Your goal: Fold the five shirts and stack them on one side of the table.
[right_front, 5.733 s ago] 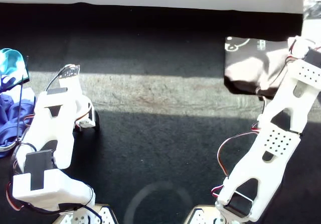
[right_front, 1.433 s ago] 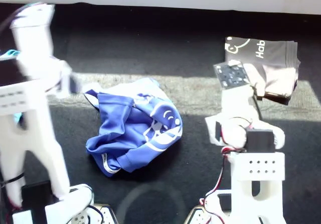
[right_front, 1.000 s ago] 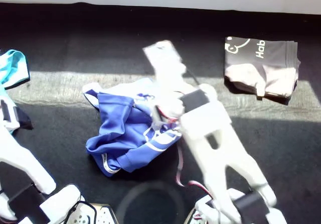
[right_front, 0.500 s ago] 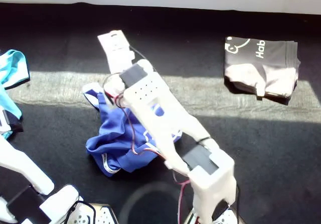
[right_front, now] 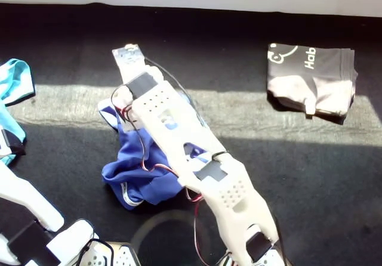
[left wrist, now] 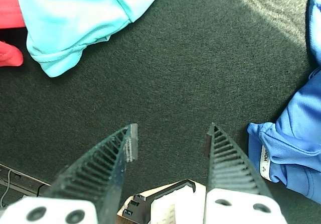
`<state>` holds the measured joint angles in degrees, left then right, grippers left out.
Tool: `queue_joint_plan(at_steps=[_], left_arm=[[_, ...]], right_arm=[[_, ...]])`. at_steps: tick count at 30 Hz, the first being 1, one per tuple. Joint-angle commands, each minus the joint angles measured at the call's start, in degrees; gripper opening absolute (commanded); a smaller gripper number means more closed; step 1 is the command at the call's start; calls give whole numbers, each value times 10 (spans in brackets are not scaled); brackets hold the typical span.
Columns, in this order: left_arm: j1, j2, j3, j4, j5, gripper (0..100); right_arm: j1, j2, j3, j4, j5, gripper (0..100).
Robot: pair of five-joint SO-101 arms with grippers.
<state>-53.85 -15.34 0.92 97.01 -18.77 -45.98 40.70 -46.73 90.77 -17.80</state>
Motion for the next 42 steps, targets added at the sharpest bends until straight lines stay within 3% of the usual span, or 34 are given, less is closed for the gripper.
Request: queue_joint_plan(at_steps=[1, 3, 12, 18, 27, 34, 39, 42], left_arm=[[-4, -21, -5, -7, -4, 223], [-4, -21, -5, -7, -4, 223], [-3, -21, -5, -11, -4, 223], [0, -21, -1, -31, -4, 223], [18, -15, 8, -31, -4, 223], [145, -15, 67, -40, 0, 225], [262, -14, 123, -117, 24, 228], [315, -14, 135, -165, 47, 228]], right_arm=[[-3, 2, -39, 4, -4, 110], [-2, 4, -40, 4, -2, 7], [64, 1, -69, 27, 2, 5], [109, 5, -177, 98, 55, 5], [207, -71, -288, 102, 159, 5], [341, -139, -286, 103, 216, 5], [417, -198, -267, 104, 227, 5], [445, -280, -166, 104, 227, 5]])
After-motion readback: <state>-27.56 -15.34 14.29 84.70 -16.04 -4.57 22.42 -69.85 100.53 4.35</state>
